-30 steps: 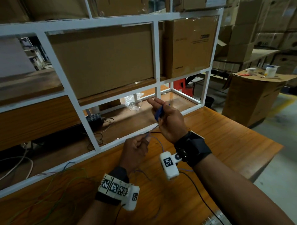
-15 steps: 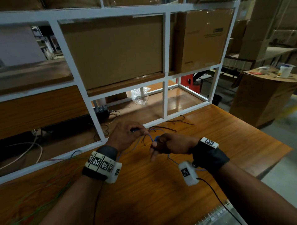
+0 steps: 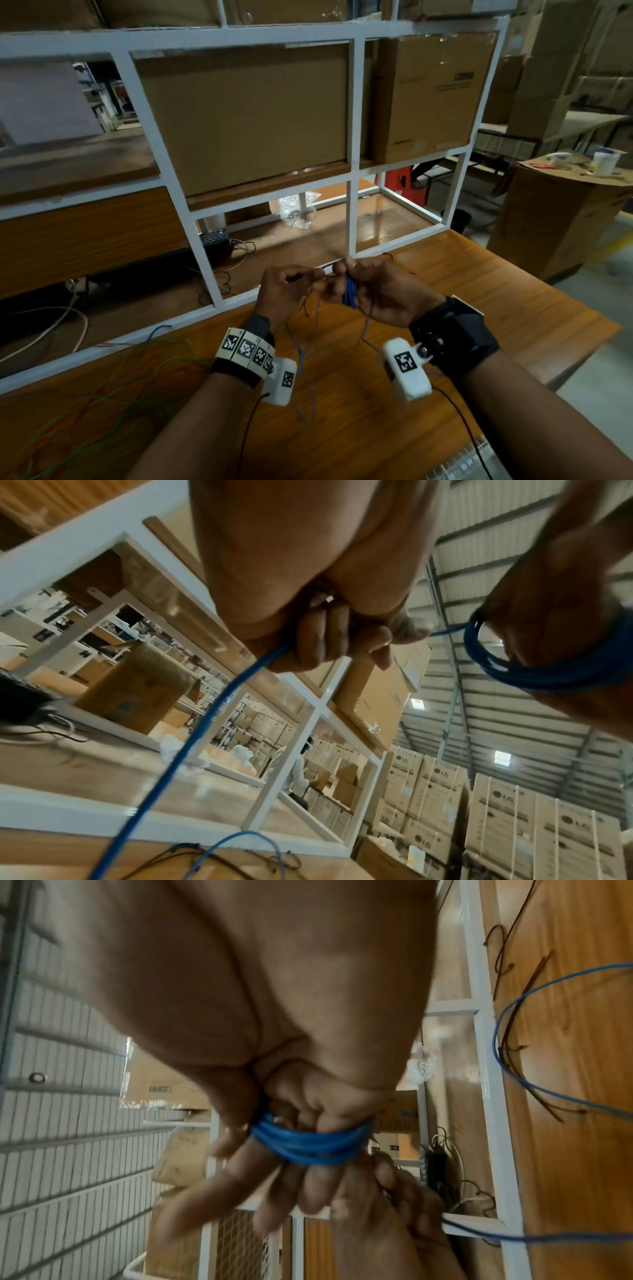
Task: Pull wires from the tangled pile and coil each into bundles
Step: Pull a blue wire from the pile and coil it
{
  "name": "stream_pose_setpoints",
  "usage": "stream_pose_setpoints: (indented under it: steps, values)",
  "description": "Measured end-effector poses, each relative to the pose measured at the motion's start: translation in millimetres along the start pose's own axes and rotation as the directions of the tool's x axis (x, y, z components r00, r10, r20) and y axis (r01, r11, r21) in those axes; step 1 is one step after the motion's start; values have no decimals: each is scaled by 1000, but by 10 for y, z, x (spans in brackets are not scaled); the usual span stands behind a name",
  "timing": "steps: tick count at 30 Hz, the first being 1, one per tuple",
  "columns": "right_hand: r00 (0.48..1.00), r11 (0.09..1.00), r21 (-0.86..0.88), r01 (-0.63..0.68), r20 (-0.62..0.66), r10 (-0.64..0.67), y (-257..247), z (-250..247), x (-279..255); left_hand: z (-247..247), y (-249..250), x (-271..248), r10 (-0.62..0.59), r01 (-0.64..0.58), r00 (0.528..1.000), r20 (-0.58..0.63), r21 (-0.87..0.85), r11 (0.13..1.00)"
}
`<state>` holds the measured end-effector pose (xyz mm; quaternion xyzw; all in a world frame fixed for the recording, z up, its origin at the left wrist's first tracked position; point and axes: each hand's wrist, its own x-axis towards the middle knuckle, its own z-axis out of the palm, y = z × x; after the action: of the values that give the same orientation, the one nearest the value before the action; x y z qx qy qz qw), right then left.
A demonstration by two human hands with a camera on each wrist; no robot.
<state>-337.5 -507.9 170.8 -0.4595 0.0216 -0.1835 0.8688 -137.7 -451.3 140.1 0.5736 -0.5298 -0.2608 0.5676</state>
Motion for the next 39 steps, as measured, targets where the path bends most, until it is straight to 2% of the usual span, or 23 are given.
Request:
stream_pose_setpoints:
  steps: [4, 6, 7, 8, 9, 10, 11, 12, 13, 14, 15, 16, 17, 19, 21, 22, 23, 25, 26, 29, 33, 36, 39]
  values:
    - [958, 944, 189, 269, -155, -242, -178, -7, 64, -14, -133, -133, -150, 150, 989, -2, 2, 989]
    - [895, 902, 176, 394, -298, -333, -272, 79, 154, 17, -210, -206, -175, 179, 982, 74, -58, 982]
    - [847, 883, 123, 454, -367, -384, -307, 85, 217, 36, -238, -248, -164, 170, 981, 100, -56, 984]
    - [789, 868, -21, 497, -405, -462, -329, 60, 284, 57, -259, -287, -161, 168, 980, 116, -51, 984]
    - [727, 835, -264, 482, -412, -550, -329, 4, 360, 78, -272, -312, -165, 174, 978, 131, -60, 983]
    - [675, 734, -556, 390, -369, -639, -306, -72, 428, 87, -271, -324, -168, 179, 975, 148, -70, 981]
    - [658, 553, -802, 226, -292, -694, -257, -154, 477, 81, -237, -333, -154, 167, 974, 163, -70, 983]
    - [696, 333, -942, 41, -213, -686, -208, -224, 504, 59, -204, -331, -139, 151, 975, 174, -56, 987]
    - [766, 115, -988, -107, -156, -624, -159, -271, 506, 29, -153, -327, -116, 127, 976, 183, -45, 991]
    - [841, -43, -982, -186, -136, -524, -123, -289, 494, -24, -112, -309, -92, 101, 978, 186, -39, 994]
    - [900, -128, -965, -229, -160, -405, -105, -270, 450, -72, -70, -288, -68, 77, 980, 188, -39, 996]
    - [938, -125, -957, -262, -222, -268, -87, -246, 418, -136, -33, -269, -53, 60, 981, 185, -35, 998]
    - [946, -86, -947, -311, -299, -127, -74, -232, 382, -192, -5, -255, -46, 53, 980, 193, -27, 998]
    - [907, -20, -913, -407, -406, 111, -64, -230, 317, -258, 13, -232, -42, 49, 975, 216, -28, 998]
    - [877, 67, -901, -428, -396, 273, -38, -222, 296, -278, 6, -216, -40, 44, 973, 226, -14, 999]
    - [871, 176, -887, -427, -351, 343, -14, -223, 296, -273, 18, -210, -38, 40, 974, 224, -7, 999]
    - [871, 343, -834, -431, -287, 399, 20, -232, 289, -265, 28, -200, -32, 35, 976, 216, -8, 999]
    - [875, 680, -580, -449, -131, 467, 82, -224, 233, -248, 45, -157, -8, 13, 980, 196, -19, 1000]
    - [877, 780, -441, -444, -38, 478, 112, -218, 209, -238, 58, -135, 8, -5, 981, 196, -13, 1000]
    - [906, 909, -179, -377, 131, 402, 190, -210, 216, -187, 83, -104, 47, -46, 978, 203, -6, 999]
    - [977, 981, 141, -130, 187, 102, 180, -125, 295, -80, 116, -117, 0, 29, 982, 190, -152, 988]
    - [983, 923, 340, 181, -28, -183, 63, 25, 386, -26, 94, -159, -71, 121, 972, 224, -219, 968]
    - [878, 830, 343, 440, -360, -316, -47, 102, 462, 15, 98, -189, -148, 179, 969, 196, -152, 972]
